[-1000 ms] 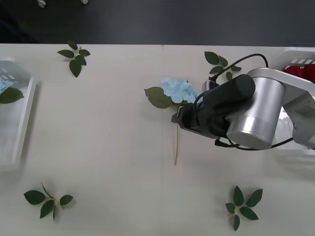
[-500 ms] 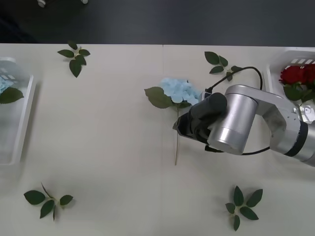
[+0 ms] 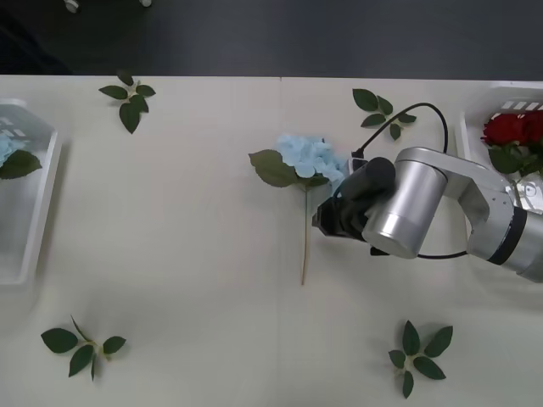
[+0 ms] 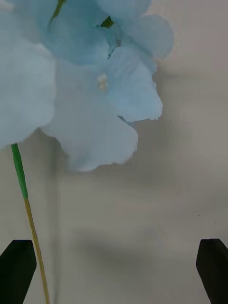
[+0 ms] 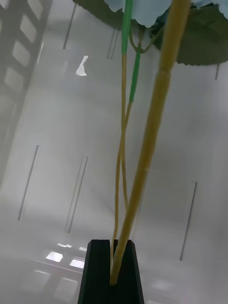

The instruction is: Put the red flowers into the right box and the blue flowers into the left box

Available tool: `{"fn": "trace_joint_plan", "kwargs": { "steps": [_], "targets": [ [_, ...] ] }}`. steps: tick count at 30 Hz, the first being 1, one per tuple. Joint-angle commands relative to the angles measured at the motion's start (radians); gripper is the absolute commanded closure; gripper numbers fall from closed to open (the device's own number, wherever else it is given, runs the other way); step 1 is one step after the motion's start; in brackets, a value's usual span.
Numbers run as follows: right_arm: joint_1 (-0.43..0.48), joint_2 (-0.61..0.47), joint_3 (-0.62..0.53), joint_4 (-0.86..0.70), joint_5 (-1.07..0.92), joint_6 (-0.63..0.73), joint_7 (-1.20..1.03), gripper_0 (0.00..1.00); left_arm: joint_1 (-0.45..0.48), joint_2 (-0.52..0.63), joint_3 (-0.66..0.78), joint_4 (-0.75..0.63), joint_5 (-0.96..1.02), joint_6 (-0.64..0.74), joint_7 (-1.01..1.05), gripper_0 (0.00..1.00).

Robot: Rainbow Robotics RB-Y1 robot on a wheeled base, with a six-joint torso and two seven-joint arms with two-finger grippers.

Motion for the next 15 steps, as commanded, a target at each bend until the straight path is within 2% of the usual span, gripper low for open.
{"fn": "trace_joint_plan", "kwargs": {
  "steps": [1, 2, 3, 6, 8, 15],
  "targets": [
    [-0.009, 0.018, -0.006, -0.005, -0.038, -0.033, 0.094, 0.0, 0.027, 0.03, 0.008, -0.017, 0.027, -0.008, 0.04, 0.66],
    [-0.009, 0.021, -0.009, -0.005, -0.045, -0.033, 0.099, 0.0, 0.027, 0.03, 0.008, -0.017, 0.035, -0.008, 0.039, 0.45],
    [-0.009, 0.026, -0.014, -0.007, -0.048, -0.033, 0.101, 0.0, 0.029, 0.03, 0.008, -0.017, 0.039, -0.008, 0.039, 0.29],
    [-0.014, 0.044, -0.014, -0.005, -0.05, -0.034, 0.105, 0.0, 0.038, 0.03, 0.008, -0.017, 0.07, -0.008, 0.039, 0.07],
    [-0.016, 0.063, -0.014, -0.002, -0.044, -0.031, 0.108, 0.0, 0.047, 0.03, 0.008, -0.017, 0.099, -0.008, 0.039, 0.0],
    [-0.035, 0.143, -0.014, 0.051, 0.002, 0.003, 0.108, 0.0, 0.093, 0.03, 0.008, -0.038, 0.223, -0.006, 0.039, 0.0]
  ]
}}
